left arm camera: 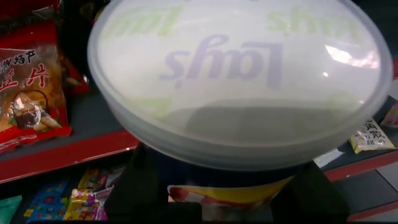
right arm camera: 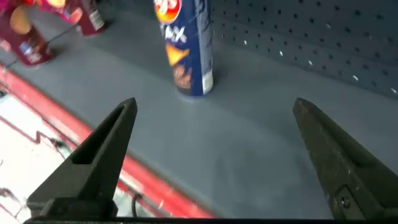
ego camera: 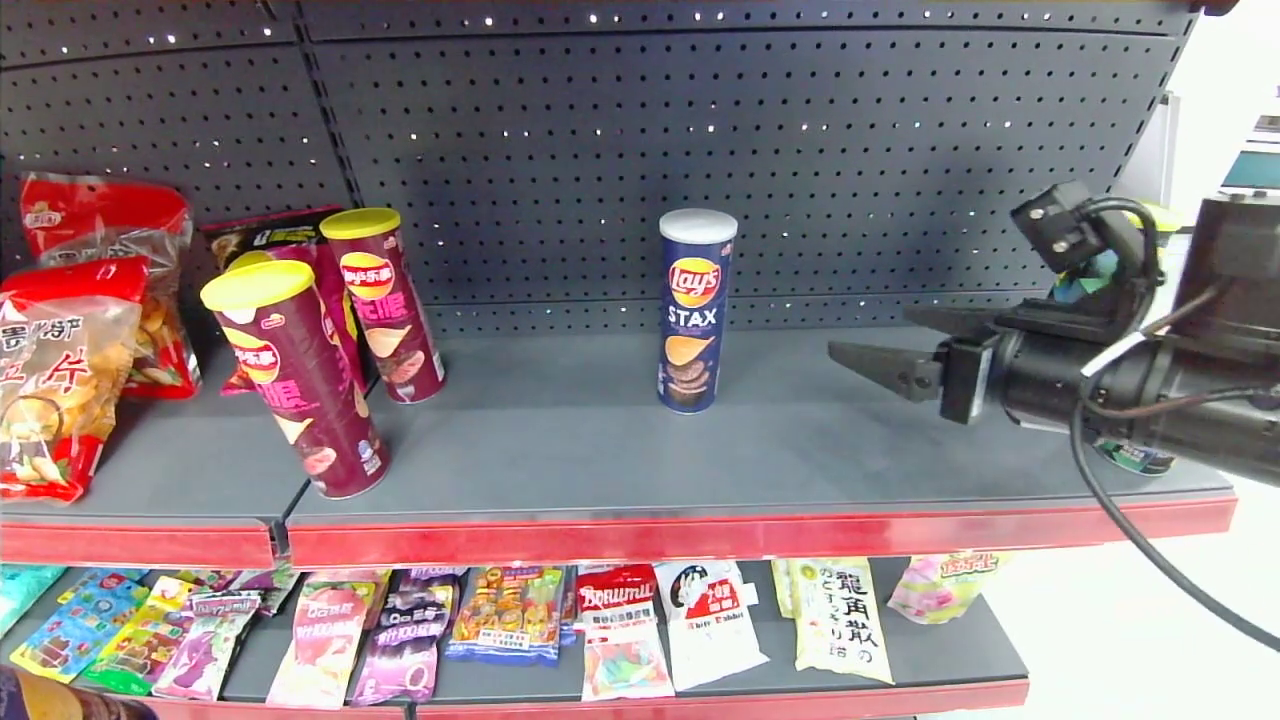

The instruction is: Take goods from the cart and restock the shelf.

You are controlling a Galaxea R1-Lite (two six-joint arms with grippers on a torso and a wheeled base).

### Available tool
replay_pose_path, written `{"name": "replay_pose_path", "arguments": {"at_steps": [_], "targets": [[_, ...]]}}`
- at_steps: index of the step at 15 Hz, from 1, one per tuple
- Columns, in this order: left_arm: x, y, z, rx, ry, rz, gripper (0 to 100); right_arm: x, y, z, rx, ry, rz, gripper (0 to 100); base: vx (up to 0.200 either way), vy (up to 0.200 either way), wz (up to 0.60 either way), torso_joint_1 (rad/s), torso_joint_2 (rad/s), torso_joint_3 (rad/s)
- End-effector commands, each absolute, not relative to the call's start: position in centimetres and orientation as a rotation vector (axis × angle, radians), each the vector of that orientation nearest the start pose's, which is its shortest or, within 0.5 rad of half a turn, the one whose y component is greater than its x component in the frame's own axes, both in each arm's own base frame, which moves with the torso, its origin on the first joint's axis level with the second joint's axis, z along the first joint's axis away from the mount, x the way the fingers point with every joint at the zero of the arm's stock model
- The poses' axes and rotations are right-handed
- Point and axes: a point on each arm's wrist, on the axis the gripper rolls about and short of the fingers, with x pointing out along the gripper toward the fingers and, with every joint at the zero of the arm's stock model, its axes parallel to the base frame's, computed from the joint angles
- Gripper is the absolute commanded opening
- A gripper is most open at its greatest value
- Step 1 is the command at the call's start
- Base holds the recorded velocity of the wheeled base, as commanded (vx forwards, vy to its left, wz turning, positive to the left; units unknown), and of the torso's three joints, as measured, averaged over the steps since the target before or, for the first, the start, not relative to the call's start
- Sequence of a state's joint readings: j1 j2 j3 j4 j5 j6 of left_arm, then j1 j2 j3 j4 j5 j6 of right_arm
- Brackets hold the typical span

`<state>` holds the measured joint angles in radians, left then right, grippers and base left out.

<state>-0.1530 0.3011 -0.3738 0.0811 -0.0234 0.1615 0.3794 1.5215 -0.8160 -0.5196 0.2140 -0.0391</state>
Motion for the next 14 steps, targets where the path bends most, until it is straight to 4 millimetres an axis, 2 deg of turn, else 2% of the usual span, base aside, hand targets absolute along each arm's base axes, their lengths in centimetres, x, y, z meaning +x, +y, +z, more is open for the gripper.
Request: {"name": "replay_pose_path", "arguments": {"at_steps": [1,3,7,14], "targets": [[-1.4,0.2,17.5,0.163,-0.001,-0.18,0,27.8,12.0,20.2,-0.051,0.211,0.604,100,0.0,0.0,0.0,0.0,0.0,0.0],[-1.4,0.2,17.5,0.163,0.004,-0.181,0,28.6,13.0,19.9,-0.054,0.194,0.616,100,0.0,0.0,0.0,0.0,0.0,0.0],[-1.5,0.2,17.5,0.162,0.0,-0.177,0,30.6,14.6,20.6,-0.054,0.153,0.627,100,0.0,0.0,0.0,0.0,0.0,0.0],[-1.4,0.2,17.7,0.162,0.001,-0.174,0,32.1,17.8,20.5,-0.053,0.131,0.678,100,0.0,0.0,0.0,0.0,0.0,0.0]]}}
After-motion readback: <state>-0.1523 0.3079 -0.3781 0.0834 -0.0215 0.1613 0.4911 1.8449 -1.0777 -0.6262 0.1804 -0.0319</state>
